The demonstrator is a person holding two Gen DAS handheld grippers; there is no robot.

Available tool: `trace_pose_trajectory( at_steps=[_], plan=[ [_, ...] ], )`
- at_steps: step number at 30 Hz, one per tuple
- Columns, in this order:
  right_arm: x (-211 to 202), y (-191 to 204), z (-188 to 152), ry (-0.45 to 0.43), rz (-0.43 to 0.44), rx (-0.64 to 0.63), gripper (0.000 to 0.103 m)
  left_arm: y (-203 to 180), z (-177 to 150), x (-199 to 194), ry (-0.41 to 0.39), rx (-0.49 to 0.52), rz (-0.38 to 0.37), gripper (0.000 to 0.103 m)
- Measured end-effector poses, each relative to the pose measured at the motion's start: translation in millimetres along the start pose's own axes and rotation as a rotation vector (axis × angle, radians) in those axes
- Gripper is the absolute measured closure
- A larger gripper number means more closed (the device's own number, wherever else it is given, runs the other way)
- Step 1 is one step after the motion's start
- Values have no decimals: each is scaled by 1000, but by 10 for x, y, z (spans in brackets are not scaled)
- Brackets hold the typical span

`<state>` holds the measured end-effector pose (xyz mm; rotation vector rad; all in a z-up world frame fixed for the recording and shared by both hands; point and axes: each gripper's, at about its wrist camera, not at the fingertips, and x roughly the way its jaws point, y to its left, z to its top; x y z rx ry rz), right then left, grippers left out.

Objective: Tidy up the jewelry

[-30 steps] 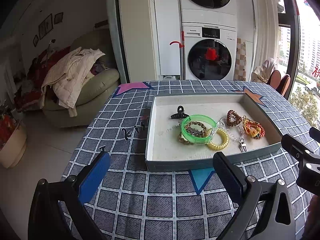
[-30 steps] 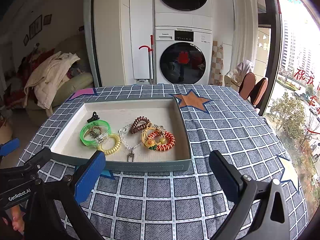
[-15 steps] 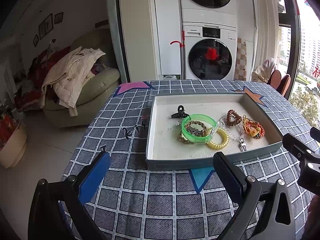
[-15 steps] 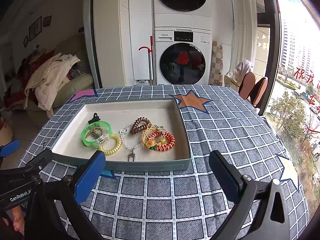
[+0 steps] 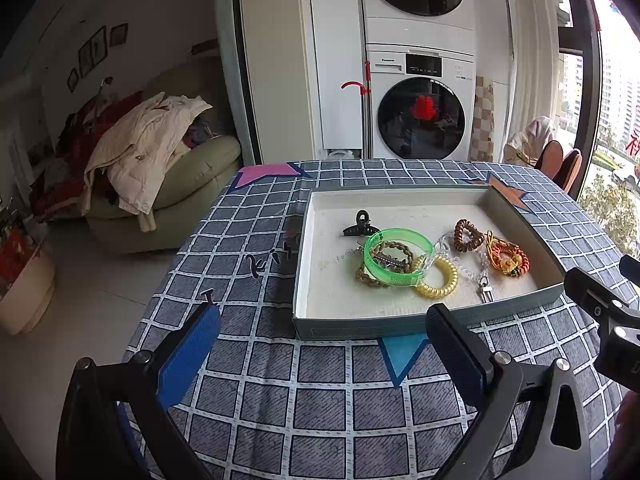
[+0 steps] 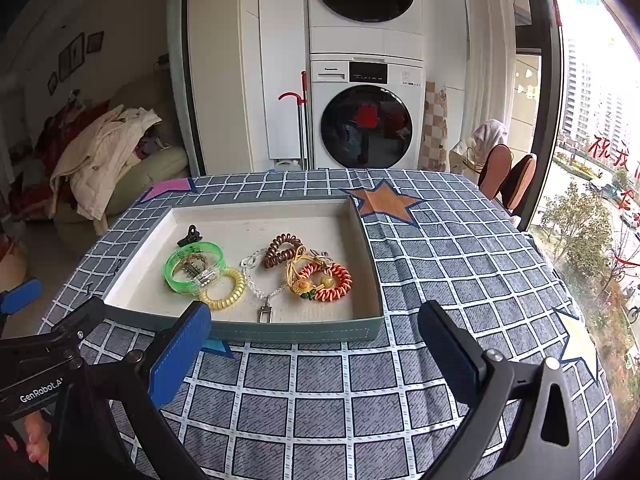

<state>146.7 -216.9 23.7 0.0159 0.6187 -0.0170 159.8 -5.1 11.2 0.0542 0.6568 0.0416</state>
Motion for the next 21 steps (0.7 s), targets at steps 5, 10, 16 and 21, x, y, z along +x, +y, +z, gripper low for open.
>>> trace_pose_trajectory(
  at_steps=[5, 10, 16, 21],
  plan=[
    [4, -3, 1, -3, 2, 0, 0, 12, -6, -4, 4, -4, 1, 0],
    [4, 5, 2, -3, 5, -1, 0, 12, -5, -3, 4, -6, 1, 0],
    [2, 6, 3, -4, 4, 1, 0, 33, -4, -11, 6, -8, 2, 0],
    [3, 4, 3, -6, 5, -1, 0, 36, -4, -12, 6, -8, 1, 0]
  ],
)
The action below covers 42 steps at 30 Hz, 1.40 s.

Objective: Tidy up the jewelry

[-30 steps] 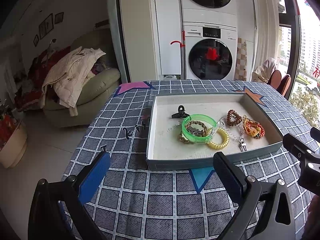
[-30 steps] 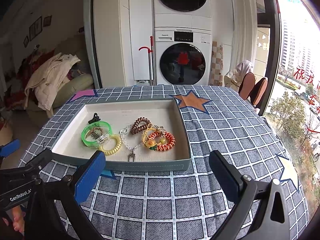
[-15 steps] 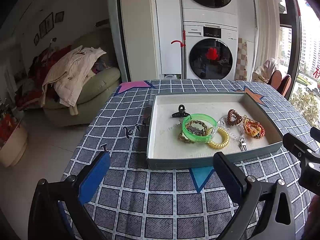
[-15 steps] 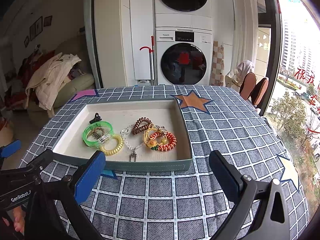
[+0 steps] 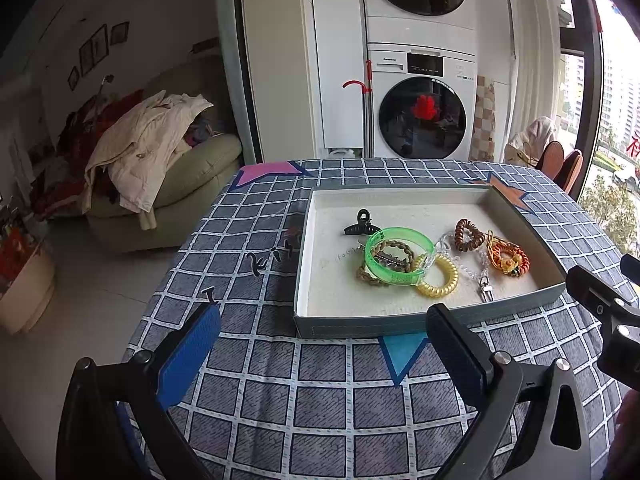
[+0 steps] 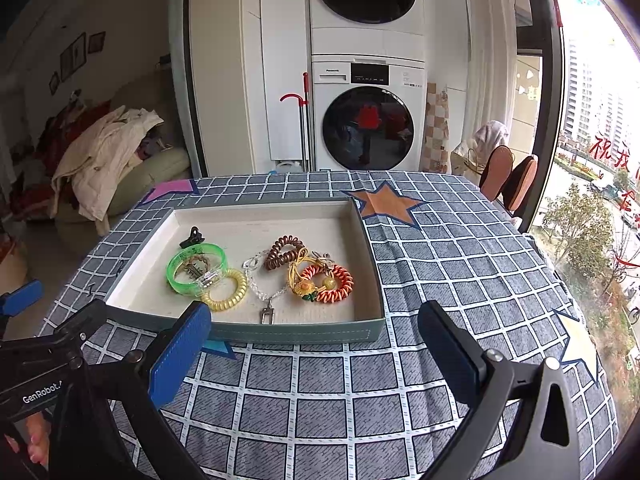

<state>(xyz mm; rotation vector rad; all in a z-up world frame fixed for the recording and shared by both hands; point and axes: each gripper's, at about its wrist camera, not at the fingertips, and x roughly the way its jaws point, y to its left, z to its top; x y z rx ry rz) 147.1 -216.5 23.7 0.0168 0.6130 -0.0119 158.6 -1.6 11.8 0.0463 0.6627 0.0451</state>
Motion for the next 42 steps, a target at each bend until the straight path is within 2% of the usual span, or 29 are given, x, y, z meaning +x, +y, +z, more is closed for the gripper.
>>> trace_pose_trajectory(
  at_steps=[42],
  plan=[
    [-23, 4, 33, -5, 3, 4, 0, -25, 24, -5, 8, -10, -6, 0]
  ],
)
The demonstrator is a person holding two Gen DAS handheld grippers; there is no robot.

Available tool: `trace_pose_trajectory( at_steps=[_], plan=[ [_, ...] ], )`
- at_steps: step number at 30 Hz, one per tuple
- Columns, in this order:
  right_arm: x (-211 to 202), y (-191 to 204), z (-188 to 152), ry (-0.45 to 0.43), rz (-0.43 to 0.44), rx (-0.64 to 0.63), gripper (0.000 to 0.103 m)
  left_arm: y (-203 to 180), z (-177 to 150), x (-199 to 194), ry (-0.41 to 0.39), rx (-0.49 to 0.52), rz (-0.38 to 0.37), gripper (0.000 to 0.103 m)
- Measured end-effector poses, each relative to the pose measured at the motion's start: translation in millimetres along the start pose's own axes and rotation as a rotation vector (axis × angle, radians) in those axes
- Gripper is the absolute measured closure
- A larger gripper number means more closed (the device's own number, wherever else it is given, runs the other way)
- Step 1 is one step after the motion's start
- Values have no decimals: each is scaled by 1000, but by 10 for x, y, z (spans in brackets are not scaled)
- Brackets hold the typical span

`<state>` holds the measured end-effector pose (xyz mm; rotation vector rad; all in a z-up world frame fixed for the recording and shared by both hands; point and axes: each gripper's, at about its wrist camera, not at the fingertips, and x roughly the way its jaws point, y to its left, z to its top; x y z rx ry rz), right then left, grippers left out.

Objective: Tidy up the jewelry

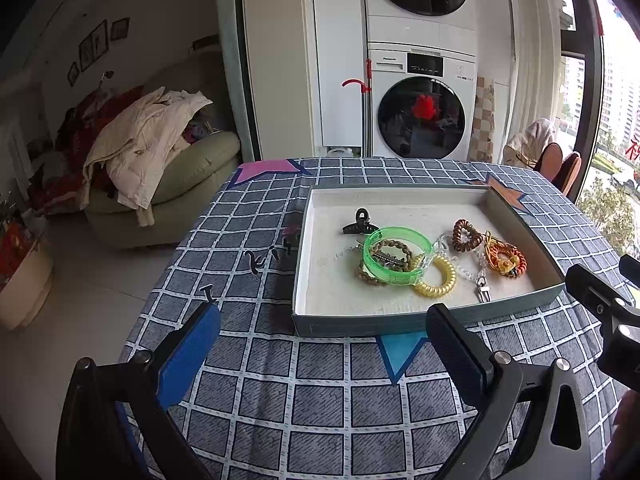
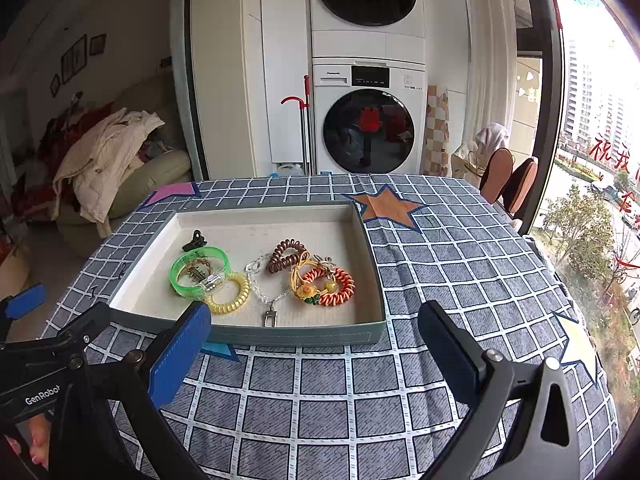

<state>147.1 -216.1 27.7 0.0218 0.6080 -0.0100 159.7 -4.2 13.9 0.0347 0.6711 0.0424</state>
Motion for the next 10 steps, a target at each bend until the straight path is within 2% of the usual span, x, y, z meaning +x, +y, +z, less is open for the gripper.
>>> trace_pose_trajectory(
  at_steps=[10],
  plan=[
    [-3, 4, 2, 1, 0, -1, 0, -12, 1, -29, -13, 6, -7, 0]
  ],
)
